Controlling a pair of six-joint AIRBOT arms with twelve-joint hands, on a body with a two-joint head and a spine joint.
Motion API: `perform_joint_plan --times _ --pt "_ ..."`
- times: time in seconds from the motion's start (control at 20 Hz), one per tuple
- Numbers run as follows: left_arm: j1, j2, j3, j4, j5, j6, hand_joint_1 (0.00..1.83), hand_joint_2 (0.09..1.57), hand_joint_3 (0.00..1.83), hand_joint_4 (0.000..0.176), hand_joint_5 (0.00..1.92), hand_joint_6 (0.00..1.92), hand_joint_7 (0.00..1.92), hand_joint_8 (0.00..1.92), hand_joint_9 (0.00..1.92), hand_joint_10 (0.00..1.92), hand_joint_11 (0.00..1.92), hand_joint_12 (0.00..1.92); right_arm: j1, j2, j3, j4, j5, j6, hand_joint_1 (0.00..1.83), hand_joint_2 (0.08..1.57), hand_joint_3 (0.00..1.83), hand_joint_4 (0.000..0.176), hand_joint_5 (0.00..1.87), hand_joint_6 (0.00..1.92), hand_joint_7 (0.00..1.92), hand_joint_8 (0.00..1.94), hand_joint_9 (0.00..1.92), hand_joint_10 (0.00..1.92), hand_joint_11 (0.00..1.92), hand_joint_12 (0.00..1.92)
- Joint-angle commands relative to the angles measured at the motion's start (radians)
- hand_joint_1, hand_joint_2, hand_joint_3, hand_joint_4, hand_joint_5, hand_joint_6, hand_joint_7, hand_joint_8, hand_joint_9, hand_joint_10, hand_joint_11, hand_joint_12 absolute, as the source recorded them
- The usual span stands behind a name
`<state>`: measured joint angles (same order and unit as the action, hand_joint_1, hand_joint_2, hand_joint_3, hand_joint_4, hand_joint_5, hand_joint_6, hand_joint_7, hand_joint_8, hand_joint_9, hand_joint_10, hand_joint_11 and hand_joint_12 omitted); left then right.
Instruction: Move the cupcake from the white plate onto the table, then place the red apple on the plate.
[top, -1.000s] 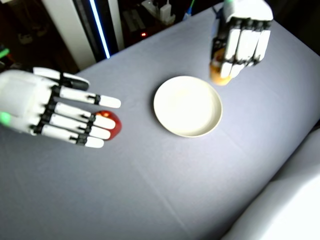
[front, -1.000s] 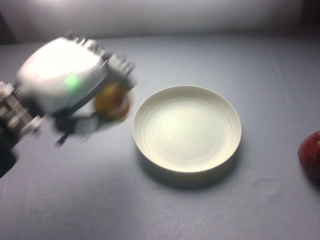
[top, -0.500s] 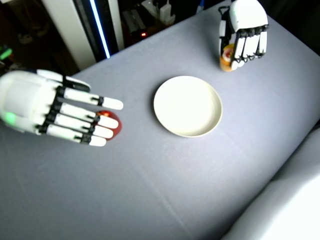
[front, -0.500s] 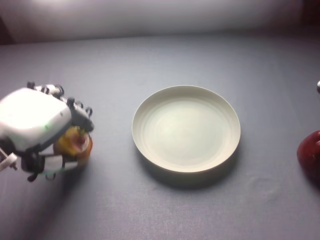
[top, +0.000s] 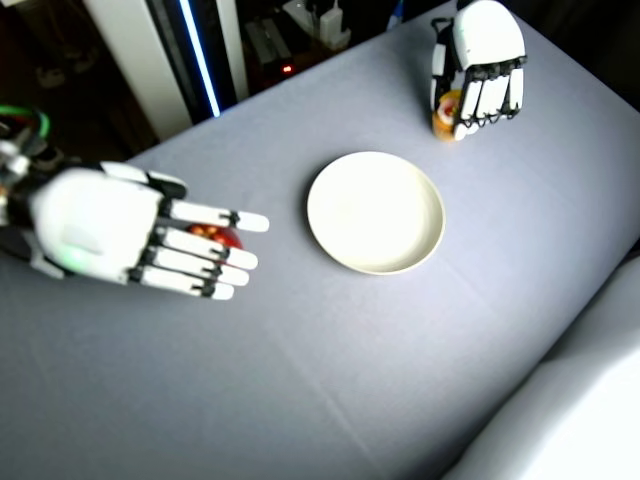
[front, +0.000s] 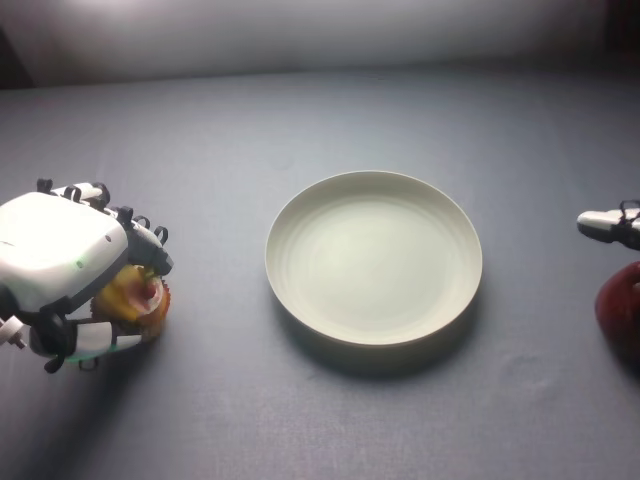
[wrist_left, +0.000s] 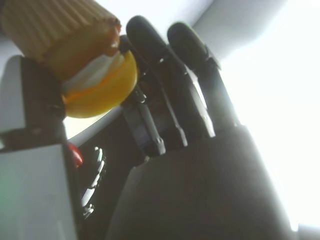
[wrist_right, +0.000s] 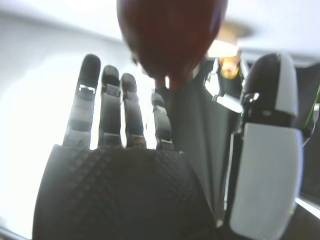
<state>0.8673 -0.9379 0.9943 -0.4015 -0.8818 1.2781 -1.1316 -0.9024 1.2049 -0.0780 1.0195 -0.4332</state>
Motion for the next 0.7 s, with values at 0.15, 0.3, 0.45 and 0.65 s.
perform_joint_plan --times 0.15,0.3,0.45,0.65 --pt "-0.003 0.017 -0.004 0.017 -0.133 0.003 0.87 0.89 0.0 0.127 0.31 0.0 0.26 0.0 0.24 0.01 0.0 0.71 0.017 0.001 0.014 0.01 0.057 0.007 1.0 0.89 0.0 0.138 0.0 0.0 0.27 0.01 0.38 0.02 0.2 0.76" --pt "-0.003 0.017 -0.008 0.021 -0.137 0.002 0.81 0.9 0.0 0.127 0.26 0.0 0.19 0.0 0.19 0.0 0.0 0.55 0.02 -0.005 0.02 0.007 0.044 0.007 1.34 1.0 0.0 0.0 0.69 0.04 0.8 0.04 0.89 0.09 0.56 0.92" --pt "0.005 0.028 -0.021 0.036 -0.177 -0.026 0.84 0.89 0.0 0.144 0.26 0.0 0.16 0.0 0.16 0.0 0.0 0.46 0.032 -0.009 0.025 0.007 0.041 0.007 1.39 1.06 0.0 0.0 1.07 0.71 1.04 0.81 1.06 1.06 0.87 1.04" --pt "0.053 0.089 -0.103 0.066 -0.341 -0.038 0.8 0.85 0.0 0.176 0.05 0.01 0.0 0.0 0.0 0.0 0.0 0.04 0.147 -0.022 0.021 -0.023 0.099 -0.022 1.38 1.11 0.0 0.0 1.09 0.65 0.92 1.09 0.91 1.31 0.74 1.41"
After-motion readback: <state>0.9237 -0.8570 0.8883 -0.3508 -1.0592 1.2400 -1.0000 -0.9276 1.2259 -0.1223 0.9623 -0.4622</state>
